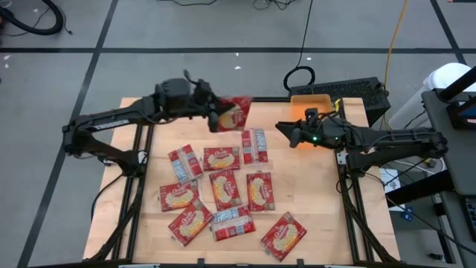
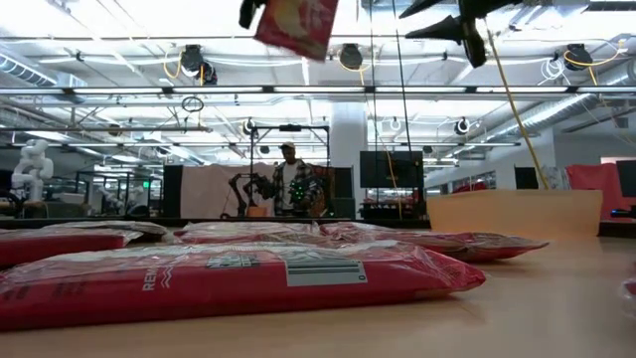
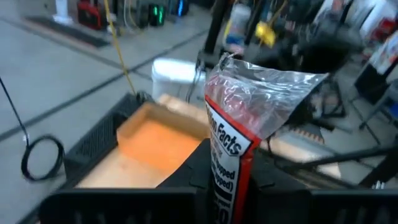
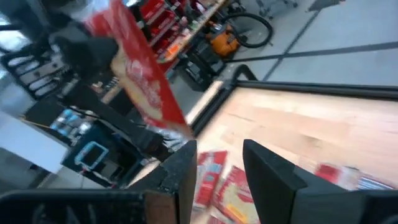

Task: Sort popcorn bags into baskets
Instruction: Put the red popcorn bag into the orange bin

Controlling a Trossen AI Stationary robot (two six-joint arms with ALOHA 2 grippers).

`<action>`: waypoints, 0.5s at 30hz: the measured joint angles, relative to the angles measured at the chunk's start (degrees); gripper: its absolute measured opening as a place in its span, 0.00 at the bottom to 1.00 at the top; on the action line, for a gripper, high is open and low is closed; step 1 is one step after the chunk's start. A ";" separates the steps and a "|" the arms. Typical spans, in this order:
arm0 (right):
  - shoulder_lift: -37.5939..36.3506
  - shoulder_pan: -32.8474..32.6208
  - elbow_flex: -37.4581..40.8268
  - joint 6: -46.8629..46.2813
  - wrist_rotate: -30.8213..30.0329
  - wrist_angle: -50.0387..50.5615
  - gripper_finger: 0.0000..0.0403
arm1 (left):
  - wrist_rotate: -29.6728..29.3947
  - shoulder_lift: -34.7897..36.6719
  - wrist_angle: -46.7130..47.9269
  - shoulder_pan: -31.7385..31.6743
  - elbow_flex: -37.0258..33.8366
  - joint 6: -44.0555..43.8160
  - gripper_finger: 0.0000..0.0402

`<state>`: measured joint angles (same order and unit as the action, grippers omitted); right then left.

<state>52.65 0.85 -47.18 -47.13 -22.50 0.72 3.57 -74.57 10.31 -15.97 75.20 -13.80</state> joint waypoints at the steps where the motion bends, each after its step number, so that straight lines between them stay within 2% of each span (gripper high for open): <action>1: 0.66 -0.18 0.00 0.25 0.00 -1.57 0.31 | 0.03 0.88 0.22 -0.35 0.00 0.00 0.09; 5: 2.52 -0.36 0.00 1.86 0.29 -5.82 0.31 | 0.01 3.20 -1.51 -1.67 0.00 -1.27 0.05; 8: 2.52 0.40 0.00 4.45 3.82 -6.82 0.31 | -0.81 4.31 -3.29 -2.49 0.00 -1.93 0.05; 12: 1.94 3.41 0.00 7.58 12.59 -6.58 0.31 | -3.82 4.22 -7.14 -2.30 0.00 -3.18 0.08; 15: 1.74 6.65 0.00 10.13 22.73 -5.88 0.31 | -6.74 3.46 -11.04 -1.48 0.00 -4.11 0.09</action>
<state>54.39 7.51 -47.18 -37.00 0.23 -5.17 -3.18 -71.11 -0.74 -17.45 75.20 -17.92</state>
